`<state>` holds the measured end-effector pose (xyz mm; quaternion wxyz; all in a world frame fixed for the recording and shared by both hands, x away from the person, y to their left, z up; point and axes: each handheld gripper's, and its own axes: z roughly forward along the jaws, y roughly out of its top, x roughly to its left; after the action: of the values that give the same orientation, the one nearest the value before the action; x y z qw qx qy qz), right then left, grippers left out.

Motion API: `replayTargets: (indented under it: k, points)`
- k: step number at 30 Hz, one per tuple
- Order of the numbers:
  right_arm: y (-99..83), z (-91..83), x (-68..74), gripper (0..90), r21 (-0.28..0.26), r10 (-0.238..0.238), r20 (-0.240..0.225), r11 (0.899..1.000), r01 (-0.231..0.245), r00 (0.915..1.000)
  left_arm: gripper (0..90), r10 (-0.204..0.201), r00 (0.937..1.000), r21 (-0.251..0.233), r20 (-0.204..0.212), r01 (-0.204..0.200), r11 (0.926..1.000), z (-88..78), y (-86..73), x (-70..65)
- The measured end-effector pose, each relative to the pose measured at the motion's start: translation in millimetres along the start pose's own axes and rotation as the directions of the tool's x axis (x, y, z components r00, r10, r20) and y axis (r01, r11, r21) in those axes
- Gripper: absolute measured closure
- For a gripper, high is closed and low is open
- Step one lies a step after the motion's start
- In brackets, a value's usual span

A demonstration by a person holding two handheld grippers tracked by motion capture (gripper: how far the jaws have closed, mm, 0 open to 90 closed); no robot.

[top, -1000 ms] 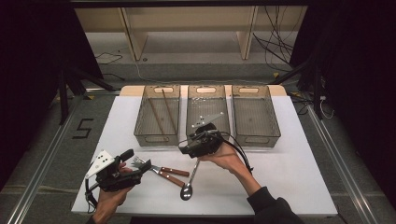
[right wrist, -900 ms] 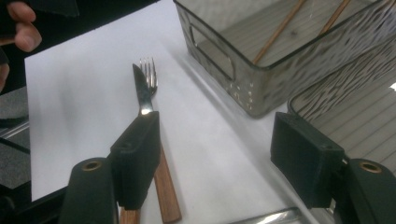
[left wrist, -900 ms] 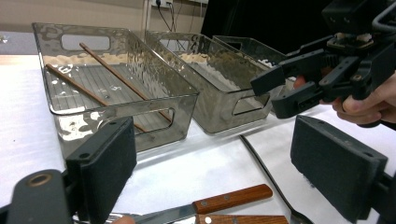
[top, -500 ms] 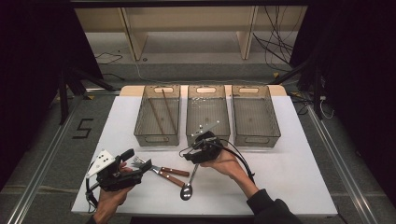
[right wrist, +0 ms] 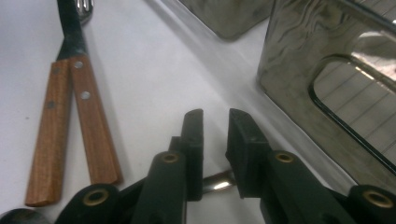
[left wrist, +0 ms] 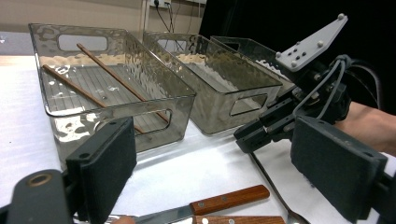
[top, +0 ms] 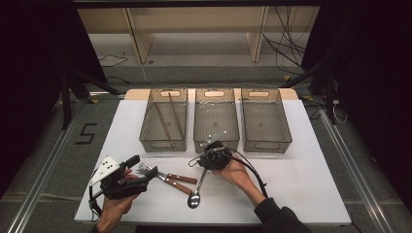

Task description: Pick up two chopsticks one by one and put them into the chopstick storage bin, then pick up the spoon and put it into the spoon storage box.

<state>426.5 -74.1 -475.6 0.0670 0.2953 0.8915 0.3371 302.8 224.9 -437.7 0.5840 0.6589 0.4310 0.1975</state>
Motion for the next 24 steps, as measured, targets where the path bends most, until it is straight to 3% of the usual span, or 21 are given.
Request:
replayTargets:
  k: [8,17,24]
  points:
    - [0.7,0.4,-2.2,83.7,-0.022,0.017,0.001,1.0,-0.016,0.9999,13.9,-0.002,1.0,0.006,0.003,0.002,1.0,2.5,0.4,-0.5]
    - [-1.8,7.0,-3.7,88.9,0.027,-0.01,0.035,1.0,0.009,0.9993,14.0,0.003,1.0,0.002,0.003,-0.003,1.0,0.9,0.4,-0.9]
    - [-3.5,4.9,-6.1,90.0,0.051,-0.006,0.034,0.999,0.004,0.9994,13.9,0.001,1.0,0.001,0.004,-0.001,1.0,1.4,0.4,-1.6]
